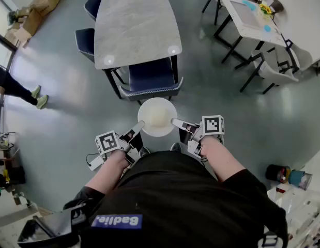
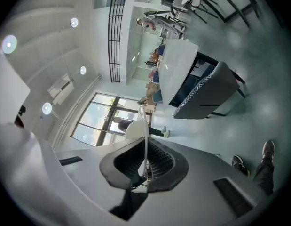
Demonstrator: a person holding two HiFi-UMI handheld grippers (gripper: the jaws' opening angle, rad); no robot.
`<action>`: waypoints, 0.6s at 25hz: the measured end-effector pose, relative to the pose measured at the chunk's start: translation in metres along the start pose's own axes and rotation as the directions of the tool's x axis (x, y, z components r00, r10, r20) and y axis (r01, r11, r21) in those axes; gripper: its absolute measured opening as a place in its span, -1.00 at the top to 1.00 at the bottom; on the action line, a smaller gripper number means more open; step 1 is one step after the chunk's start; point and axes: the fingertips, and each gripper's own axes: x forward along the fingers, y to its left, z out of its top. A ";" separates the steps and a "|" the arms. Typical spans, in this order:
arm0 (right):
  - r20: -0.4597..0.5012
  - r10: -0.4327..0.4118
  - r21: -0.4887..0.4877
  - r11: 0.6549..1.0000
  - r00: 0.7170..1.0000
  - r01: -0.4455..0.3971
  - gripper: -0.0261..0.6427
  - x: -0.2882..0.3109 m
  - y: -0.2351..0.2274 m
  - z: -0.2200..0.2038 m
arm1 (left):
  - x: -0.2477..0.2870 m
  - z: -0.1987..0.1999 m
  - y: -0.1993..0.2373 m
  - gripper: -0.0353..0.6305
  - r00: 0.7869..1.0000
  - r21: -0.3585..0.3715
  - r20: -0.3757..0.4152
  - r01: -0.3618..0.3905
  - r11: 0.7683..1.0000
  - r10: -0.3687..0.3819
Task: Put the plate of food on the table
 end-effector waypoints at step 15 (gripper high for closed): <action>-0.019 0.026 -0.061 0.998 0.999 -0.027 0.86 0.001 0.006 0.003 | -0.001 0.000 0.001 0.83 1.000 -0.005 0.017 -0.011 1.000 0.011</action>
